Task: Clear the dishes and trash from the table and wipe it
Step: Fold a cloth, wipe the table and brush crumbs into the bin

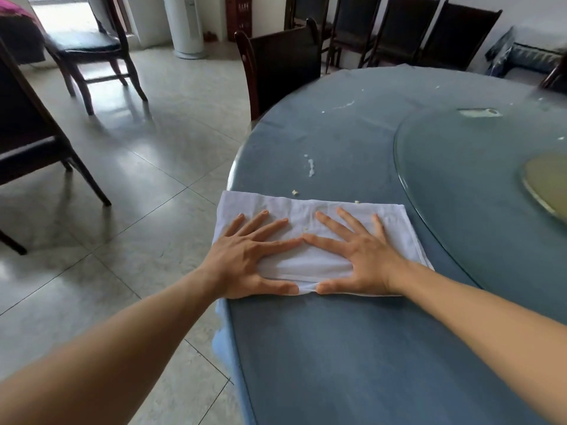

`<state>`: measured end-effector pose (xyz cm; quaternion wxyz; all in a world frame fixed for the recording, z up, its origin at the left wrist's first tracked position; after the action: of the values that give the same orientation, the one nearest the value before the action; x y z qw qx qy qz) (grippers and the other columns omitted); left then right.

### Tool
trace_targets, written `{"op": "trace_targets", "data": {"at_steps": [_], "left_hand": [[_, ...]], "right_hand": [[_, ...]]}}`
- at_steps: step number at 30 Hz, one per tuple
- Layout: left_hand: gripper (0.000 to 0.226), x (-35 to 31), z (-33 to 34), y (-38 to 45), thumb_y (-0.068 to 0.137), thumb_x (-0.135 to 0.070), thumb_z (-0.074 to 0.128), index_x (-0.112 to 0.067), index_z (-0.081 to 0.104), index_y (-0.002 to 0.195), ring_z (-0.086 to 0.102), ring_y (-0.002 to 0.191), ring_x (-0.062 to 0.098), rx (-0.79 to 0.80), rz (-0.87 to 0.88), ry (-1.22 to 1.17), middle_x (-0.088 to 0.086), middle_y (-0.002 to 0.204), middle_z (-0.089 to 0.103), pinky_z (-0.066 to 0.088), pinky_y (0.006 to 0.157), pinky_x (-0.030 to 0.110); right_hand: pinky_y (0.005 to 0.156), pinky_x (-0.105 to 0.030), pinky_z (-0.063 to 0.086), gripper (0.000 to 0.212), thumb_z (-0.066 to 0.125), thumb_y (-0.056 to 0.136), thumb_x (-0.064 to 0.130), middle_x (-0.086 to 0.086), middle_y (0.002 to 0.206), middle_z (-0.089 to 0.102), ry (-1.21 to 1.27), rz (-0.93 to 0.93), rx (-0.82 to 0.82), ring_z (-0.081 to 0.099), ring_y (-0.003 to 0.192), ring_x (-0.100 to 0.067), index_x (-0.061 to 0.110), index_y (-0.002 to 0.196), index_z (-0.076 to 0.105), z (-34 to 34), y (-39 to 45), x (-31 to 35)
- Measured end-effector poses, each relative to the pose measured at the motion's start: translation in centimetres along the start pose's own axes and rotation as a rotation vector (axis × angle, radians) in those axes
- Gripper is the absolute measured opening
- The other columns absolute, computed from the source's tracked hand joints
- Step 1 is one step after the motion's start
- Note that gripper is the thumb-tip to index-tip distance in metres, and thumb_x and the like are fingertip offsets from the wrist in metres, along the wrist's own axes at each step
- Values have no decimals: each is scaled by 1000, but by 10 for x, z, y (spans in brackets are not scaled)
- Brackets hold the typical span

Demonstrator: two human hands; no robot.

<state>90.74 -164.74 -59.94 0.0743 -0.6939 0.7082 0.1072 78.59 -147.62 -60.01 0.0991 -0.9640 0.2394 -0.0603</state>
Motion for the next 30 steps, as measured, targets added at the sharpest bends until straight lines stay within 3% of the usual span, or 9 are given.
{"op": "trace_targets", "data": {"at_steps": [10, 30], "left_hand": [[85, 45, -10, 55, 70, -99, 38, -73, 6, 145, -4, 158, 13, 35, 96, -17, -24, 168, 6, -2, 127, 46], [87, 143, -28, 214, 70, -98, 43, -73, 7, 145, -8, 157, 10, 108, 312, -37, -26, 167, 3, -2, 127, 45]], "right_hand": [[113, -77, -11, 91, 23, 59, 108, 30, 164, -26, 17, 96, 14, -30, 154, -15, 81, 139, -10, -15, 46, -17], [115, -75, -9, 94, 18, 59, 107, 32, 161, -32, 73, 330, 7, -34, 152, -13, 77, 142, -11, -46, 165, -80]]}}
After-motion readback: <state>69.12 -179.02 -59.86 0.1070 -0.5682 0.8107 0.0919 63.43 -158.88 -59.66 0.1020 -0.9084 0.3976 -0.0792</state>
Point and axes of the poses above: each hand's wrist, its own y-axis towards the middle knuckle, its own z-axis out of the palm, x = y × z, the point moved 7 cm from there along y, towards the middle knuckle
